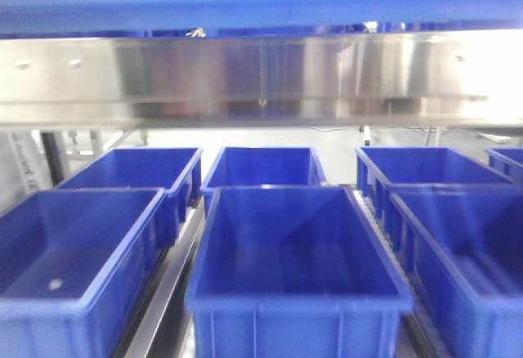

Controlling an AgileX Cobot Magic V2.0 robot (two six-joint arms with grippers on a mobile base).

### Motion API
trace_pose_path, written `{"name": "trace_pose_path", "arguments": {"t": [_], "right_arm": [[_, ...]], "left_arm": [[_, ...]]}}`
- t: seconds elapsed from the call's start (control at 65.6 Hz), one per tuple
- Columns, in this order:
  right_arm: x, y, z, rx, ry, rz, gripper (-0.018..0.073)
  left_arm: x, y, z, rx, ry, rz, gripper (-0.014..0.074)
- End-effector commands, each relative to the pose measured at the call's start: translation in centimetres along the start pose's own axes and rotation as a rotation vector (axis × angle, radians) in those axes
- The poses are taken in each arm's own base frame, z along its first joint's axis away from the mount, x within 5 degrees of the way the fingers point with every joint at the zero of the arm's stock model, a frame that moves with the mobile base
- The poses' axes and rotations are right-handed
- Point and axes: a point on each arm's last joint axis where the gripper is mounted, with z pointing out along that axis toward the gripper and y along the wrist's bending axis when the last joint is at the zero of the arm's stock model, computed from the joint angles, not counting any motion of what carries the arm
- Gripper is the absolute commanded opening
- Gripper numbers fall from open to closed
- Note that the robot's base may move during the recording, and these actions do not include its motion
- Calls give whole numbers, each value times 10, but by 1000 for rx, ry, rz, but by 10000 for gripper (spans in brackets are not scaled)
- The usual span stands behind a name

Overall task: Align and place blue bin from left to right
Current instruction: 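Hold the blue bin with both grippers while the base turns away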

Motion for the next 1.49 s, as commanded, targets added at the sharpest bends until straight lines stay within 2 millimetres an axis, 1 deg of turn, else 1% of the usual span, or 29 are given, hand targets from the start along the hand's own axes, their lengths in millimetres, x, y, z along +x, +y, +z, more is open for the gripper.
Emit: {"name": "trace_pose_path", "arguments": {"t": [0.0,1.265,1.478], "right_arm": [[-12,14,-7,-156,-109,10,-70],[-12,14,-7,-156,-109,10,-70],[-5,4,-5,-52,-26,9,-70]], "left_arm": [[-8,-7,-4,85,-69,-11,-111],[-8,-7,-4,85,-69,-11,-111],[-8,-7,-4,84,-68,-10,-111]]}}
